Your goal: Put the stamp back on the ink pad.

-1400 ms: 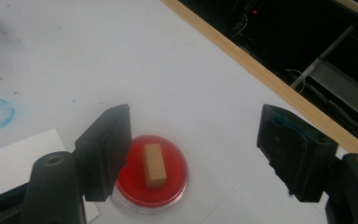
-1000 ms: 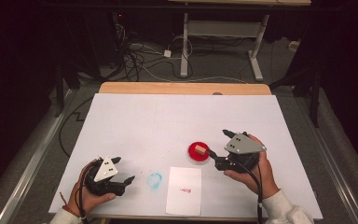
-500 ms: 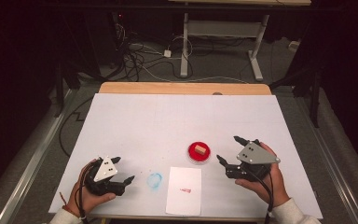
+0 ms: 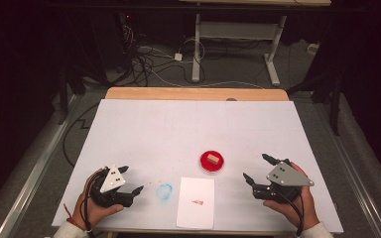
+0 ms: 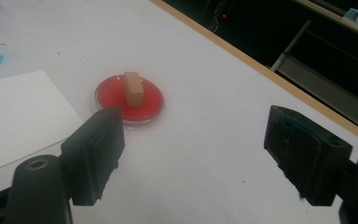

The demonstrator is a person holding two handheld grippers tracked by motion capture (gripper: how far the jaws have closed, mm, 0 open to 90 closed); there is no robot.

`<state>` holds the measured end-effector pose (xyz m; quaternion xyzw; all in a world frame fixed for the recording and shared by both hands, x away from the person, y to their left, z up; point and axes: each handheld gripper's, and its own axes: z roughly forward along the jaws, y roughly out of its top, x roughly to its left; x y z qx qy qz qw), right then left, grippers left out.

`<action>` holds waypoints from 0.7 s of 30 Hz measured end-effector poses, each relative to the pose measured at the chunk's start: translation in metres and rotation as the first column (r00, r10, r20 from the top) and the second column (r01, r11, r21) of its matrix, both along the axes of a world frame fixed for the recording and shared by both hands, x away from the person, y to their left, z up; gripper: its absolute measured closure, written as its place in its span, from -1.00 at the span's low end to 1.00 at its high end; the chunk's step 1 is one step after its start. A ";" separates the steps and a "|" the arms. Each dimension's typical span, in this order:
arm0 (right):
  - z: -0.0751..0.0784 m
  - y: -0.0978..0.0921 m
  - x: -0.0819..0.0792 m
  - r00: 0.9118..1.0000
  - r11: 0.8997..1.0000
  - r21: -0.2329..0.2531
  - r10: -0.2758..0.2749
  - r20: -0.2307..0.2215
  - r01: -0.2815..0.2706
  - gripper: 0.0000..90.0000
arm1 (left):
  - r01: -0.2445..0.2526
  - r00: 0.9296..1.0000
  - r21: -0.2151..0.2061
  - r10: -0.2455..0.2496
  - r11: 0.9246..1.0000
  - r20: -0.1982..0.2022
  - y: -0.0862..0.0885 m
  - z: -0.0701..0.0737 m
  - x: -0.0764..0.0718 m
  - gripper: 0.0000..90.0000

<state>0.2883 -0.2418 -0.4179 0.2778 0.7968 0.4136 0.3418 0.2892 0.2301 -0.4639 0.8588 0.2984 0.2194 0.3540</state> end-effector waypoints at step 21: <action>-0.032 -0.033 -0.024 0.997 0.997 0.023 -0.072 -0.026 0.072 -0.53 | 0.008 1.000 0.003 -0.009 1.000 0.011 -0.004 0.001 0.000 -0.59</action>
